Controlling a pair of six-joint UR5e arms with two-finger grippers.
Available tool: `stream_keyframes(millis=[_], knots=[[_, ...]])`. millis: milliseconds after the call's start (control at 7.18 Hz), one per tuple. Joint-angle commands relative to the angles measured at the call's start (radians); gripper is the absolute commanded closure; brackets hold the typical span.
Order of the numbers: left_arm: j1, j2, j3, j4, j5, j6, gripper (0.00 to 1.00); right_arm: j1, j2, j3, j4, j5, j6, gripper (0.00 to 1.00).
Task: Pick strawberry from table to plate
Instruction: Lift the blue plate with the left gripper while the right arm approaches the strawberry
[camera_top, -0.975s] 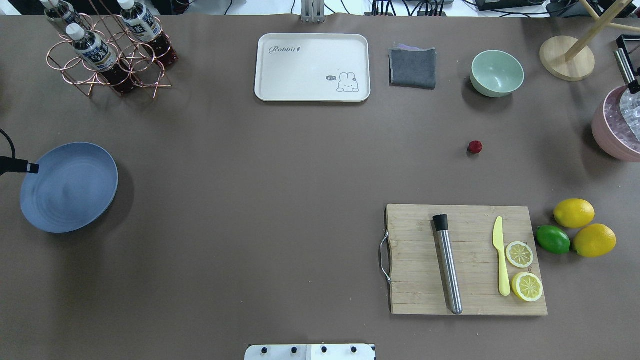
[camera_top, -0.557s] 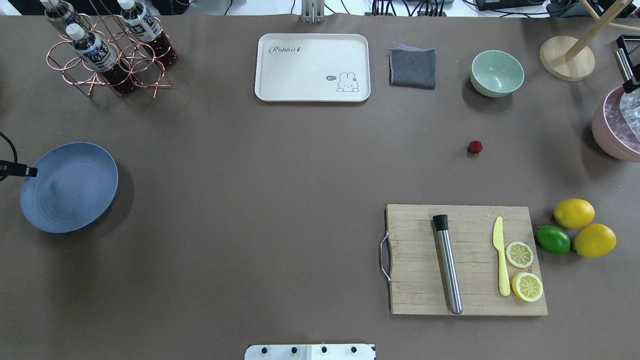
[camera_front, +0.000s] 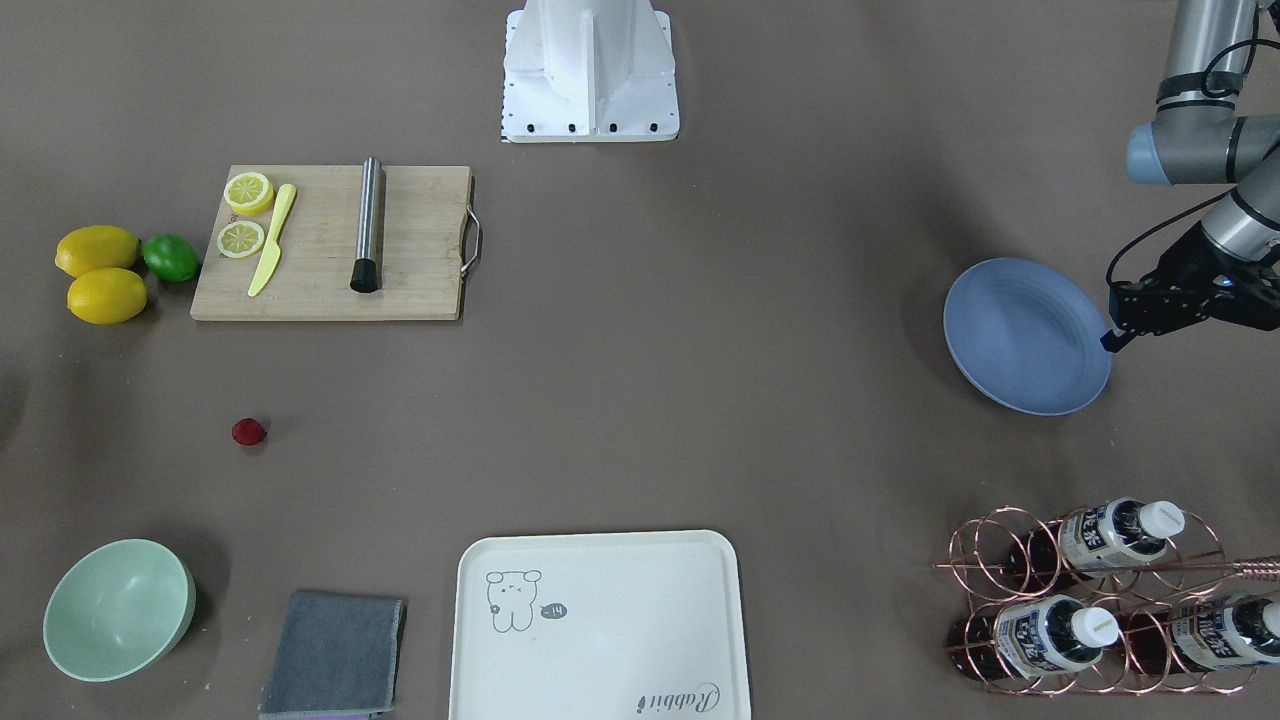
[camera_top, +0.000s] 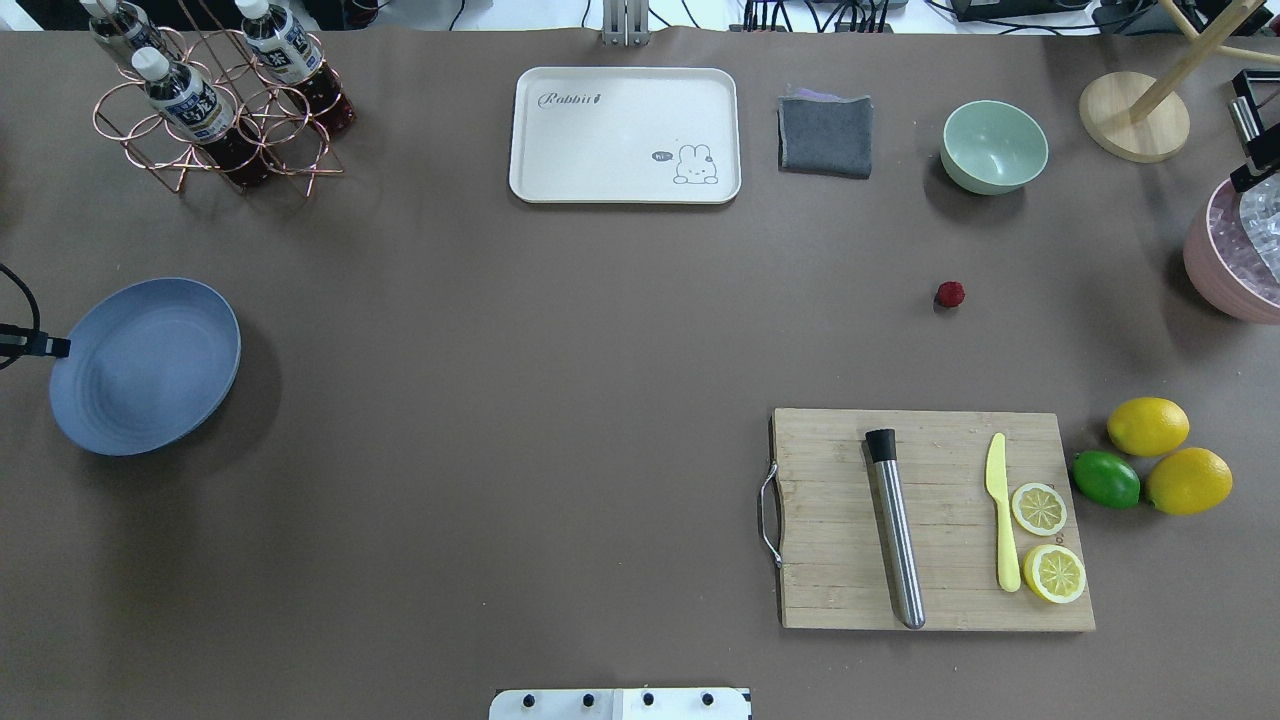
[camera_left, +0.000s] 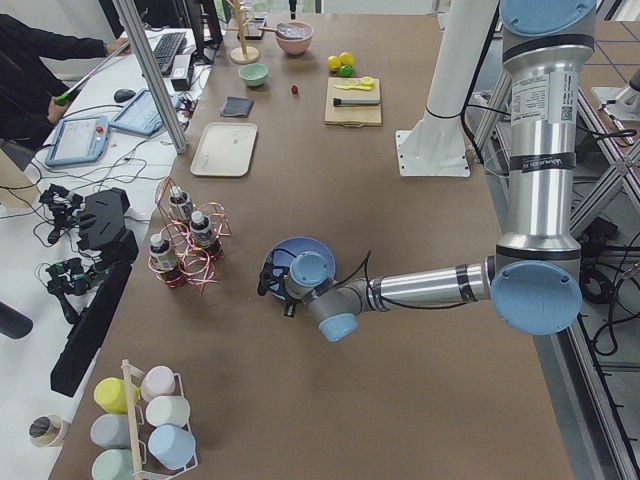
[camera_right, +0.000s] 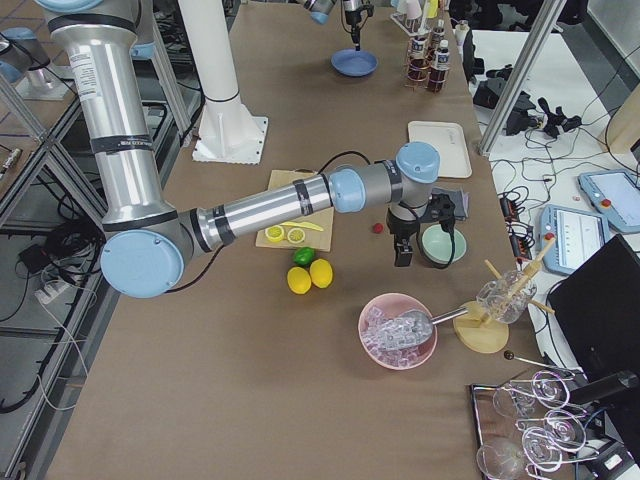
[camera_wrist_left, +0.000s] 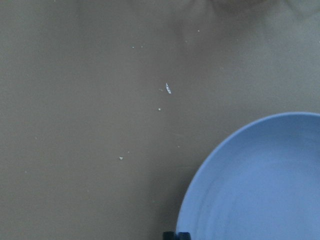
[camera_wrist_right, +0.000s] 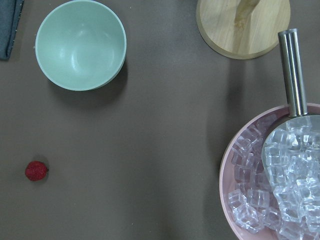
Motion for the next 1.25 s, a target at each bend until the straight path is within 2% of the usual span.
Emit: stream_keyframes(millis=[0,139,278,418,696,975,1114], knots=[[0.011,-0.002,-0.010,-0.015,-0.039,-0.020,1.00,-0.003,0.000,0.003,0.000,0.000,0.007,0.00],[0.007,-0.005,-0.031,-0.009,-0.144,-0.049,1.00,-0.003,0.011,0.000,-0.001,-0.002,0.009,0.00],[-0.013,-0.006,-0.073,-0.006,-0.197,-0.119,1.00,-0.009,0.014,-0.002,-0.001,-0.002,0.009,0.00],[-0.018,-0.008,-0.131,-0.001,-0.202,-0.223,1.00,-0.018,0.015,-0.002,-0.001,-0.003,0.009,0.00],[-0.012,-0.089,-0.173,0.055,-0.196,-0.340,1.00,-0.051,0.044,-0.008,0.000,-0.005,0.065,0.00],[0.006,-0.179,-0.247,0.229,-0.141,-0.365,1.00,-0.097,0.078,-0.005,0.000,-0.008,0.127,0.00],[0.051,-0.210,-0.330,0.353,-0.094,-0.389,1.00,-0.123,0.080,-0.007,0.049,-0.009,0.174,0.00]])
